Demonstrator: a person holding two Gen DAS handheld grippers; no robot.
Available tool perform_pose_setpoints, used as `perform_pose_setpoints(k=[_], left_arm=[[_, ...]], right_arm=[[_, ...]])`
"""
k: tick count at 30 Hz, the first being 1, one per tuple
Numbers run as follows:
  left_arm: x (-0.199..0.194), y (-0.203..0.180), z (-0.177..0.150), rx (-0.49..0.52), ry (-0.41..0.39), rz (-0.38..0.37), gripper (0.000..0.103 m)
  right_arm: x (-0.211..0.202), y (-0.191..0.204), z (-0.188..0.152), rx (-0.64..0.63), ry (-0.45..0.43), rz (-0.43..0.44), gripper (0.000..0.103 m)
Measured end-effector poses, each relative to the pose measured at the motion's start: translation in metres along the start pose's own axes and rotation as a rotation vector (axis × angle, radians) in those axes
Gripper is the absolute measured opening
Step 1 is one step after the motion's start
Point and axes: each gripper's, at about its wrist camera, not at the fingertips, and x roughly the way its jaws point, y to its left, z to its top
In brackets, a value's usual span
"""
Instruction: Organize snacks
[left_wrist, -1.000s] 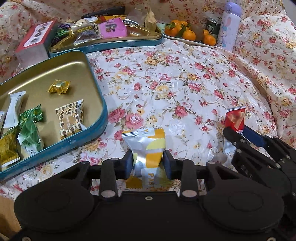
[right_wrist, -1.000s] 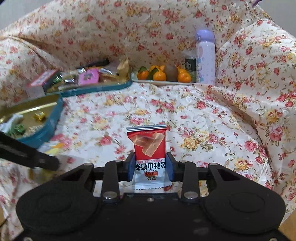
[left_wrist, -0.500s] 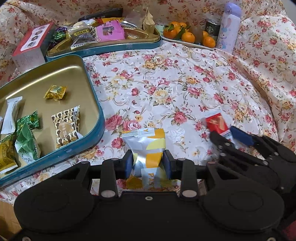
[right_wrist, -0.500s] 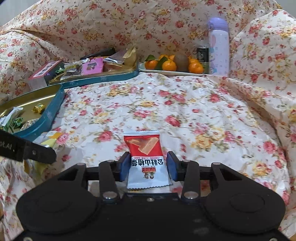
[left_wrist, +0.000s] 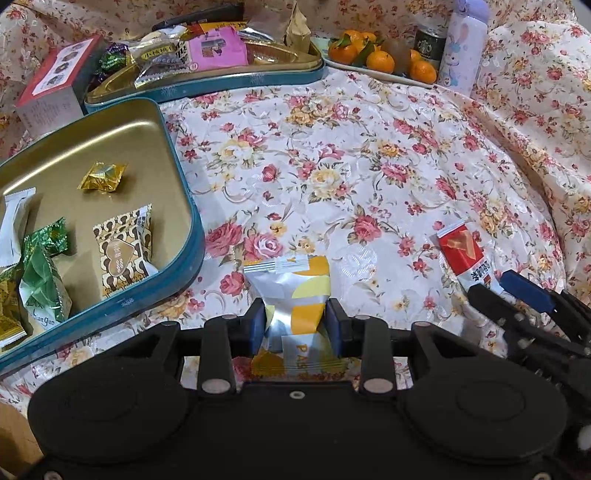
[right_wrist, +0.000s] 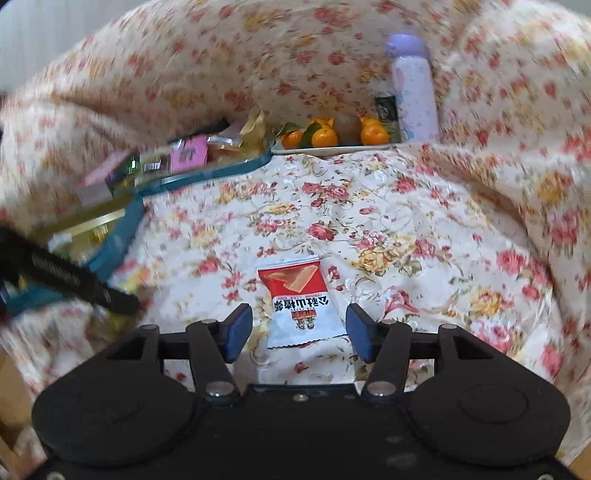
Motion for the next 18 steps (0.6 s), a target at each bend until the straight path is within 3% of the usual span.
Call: perform_pose_setpoints(k=[2,8,14,18], left_arm=[[0.002,0.000,0.000,0.003,0.006,0.003,0.043],[0.002,0.000,0.001,-0.002,0.008,0.000,0.043],[0.004,-0.001,0.000,0.008,0.006,0.011,0.043],[0.004,-0.002,0.000,0.010,0.005,0.015,0.043]], right_arm=[[0.004,-0.010,0.000,0.038,0.012,-0.007,0.055],[0.002,-0.023,0.002,-0.004,0.030,-0.068,0.053],[-0.007,-0.004,-0.006,-0.179,0.081,-0.150,0.055],[-0.011,0.008,-0.002,-0.198,0.039,-0.084,0.055]])
